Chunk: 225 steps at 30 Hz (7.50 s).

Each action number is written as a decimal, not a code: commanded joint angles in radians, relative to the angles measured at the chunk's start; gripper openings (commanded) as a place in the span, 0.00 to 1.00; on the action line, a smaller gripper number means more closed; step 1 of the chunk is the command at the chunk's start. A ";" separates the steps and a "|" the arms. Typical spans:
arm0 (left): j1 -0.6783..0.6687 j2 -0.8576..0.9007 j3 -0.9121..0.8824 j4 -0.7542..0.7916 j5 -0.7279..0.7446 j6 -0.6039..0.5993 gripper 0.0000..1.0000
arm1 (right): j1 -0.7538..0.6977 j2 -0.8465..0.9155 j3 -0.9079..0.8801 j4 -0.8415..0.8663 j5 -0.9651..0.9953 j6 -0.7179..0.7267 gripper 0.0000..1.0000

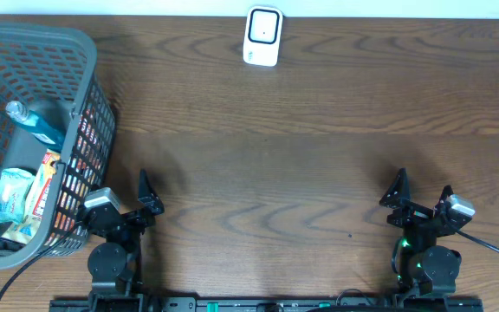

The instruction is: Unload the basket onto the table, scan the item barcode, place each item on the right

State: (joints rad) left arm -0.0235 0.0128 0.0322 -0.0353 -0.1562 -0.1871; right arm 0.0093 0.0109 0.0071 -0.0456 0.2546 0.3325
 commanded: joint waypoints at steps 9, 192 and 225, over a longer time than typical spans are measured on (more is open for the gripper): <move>0.000 -0.009 -0.028 -0.020 -0.009 -0.012 0.98 | -0.004 -0.004 -0.001 -0.005 -0.002 0.003 0.99; 0.496 1.938 1.606 -0.767 -0.013 -0.091 0.20 | -0.004 -0.004 -0.001 -0.005 -0.002 0.003 0.99; -0.157 1.205 1.608 -0.863 0.311 -0.535 0.20 | -0.004 -0.005 -0.001 -0.005 -0.002 0.003 0.99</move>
State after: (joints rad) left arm -0.0410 1.1488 1.6180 -0.8791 0.2523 -0.6621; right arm 0.0093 0.0109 0.0071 -0.0460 0.2512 0.3325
